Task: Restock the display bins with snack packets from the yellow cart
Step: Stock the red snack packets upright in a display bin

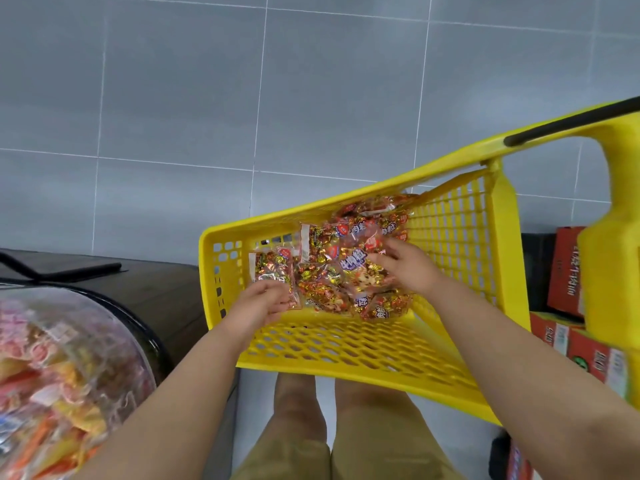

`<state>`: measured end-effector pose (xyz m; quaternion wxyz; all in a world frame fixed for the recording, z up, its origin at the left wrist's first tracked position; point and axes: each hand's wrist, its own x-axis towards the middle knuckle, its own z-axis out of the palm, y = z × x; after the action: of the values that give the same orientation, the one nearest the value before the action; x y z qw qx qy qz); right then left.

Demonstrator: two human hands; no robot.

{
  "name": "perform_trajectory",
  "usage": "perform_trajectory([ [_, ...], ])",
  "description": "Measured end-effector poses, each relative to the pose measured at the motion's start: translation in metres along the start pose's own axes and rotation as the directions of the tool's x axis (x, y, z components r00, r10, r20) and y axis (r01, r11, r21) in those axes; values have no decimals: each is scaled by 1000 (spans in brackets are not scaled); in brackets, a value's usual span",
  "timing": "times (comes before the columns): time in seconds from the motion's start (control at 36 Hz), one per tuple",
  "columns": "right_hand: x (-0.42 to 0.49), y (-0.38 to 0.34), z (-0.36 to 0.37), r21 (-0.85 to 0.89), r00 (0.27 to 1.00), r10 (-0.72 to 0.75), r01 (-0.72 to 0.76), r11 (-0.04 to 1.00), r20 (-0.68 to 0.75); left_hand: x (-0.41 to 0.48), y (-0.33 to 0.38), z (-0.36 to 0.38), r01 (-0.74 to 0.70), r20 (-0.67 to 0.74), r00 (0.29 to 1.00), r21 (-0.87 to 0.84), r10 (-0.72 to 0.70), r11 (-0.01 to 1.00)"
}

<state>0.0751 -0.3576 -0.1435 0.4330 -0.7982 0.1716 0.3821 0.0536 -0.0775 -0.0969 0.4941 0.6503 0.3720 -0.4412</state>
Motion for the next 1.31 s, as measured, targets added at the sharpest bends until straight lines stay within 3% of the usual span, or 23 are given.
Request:
perform_trajectory([
  [0.06, -7, -18, -3, 193, 998, 19, -30, 981, 60, -2, 9, 4, -44, 55, 997, -47, 46, 998],
  [0.19, -17, -51, 21, 315, 962, -17, -73, 946, 272, -8, 29, 17, -72, 173, 979, -181, 104, 981],
  [0.31, -10, -60, 51, 368, 945, 21, -147, 918, 326, -3, 29, 12, -50, 123, 988, -288, 89, 956],
  [0.39, 3, -55, 64, 528, 930, 110, -293, 797, 350, 4, 23, 2, -57, 31, 997, -280, 68, 958],
  [0.42, 8, -50, 68, 468, 940, 144, -283, 838, 309, 7, 19, -2, -50, -6, 999, -271, 51, 961],
  [0.47, 20, -34, 80, 150, 960, 212, -240, 959, 183, 12, 10, -10, -33, -46, 999, -258, 22, 966],
  [0.53, 28, -18, 94, -92, 957, 270, -261, 961, 109, 17, 1, -18, -22, -68, 998, -261, 4, 965],
  [0.67, 35, 3, 119, -97, 943, 316, -307, 947, 107, 25, -20, -34, -12, -118, 993, -271, -20, 963],
  [0.81, 30, 6, 115, -167, 967, 208, -183, 969, 150, 27, -30, -43, -18, -160, 987, -225, -19, 974],
  [1.0, 13, -10, 63, 224, 960, 158, -211, 952, 231, 26, -26, -40, -33, -230, 973, -91, 11, 995],
  [1.14, 6, -22, 53, 558, 901, 147, -373, 741, 408, 25, -20, -31, -29, -166, 986, -93, 13, 995],
  [1.19, 4, -33, 61, 580, 888, 86, -366, 728, 452, 19, -12, -25, 14, -95, 995, -142, -27, 990],
  [1.31, 1, -56, 86, 503, 893, 38, -287, 816, 449, 14, -7, -18, 8, 90, 996, -238, 14, 971],
])
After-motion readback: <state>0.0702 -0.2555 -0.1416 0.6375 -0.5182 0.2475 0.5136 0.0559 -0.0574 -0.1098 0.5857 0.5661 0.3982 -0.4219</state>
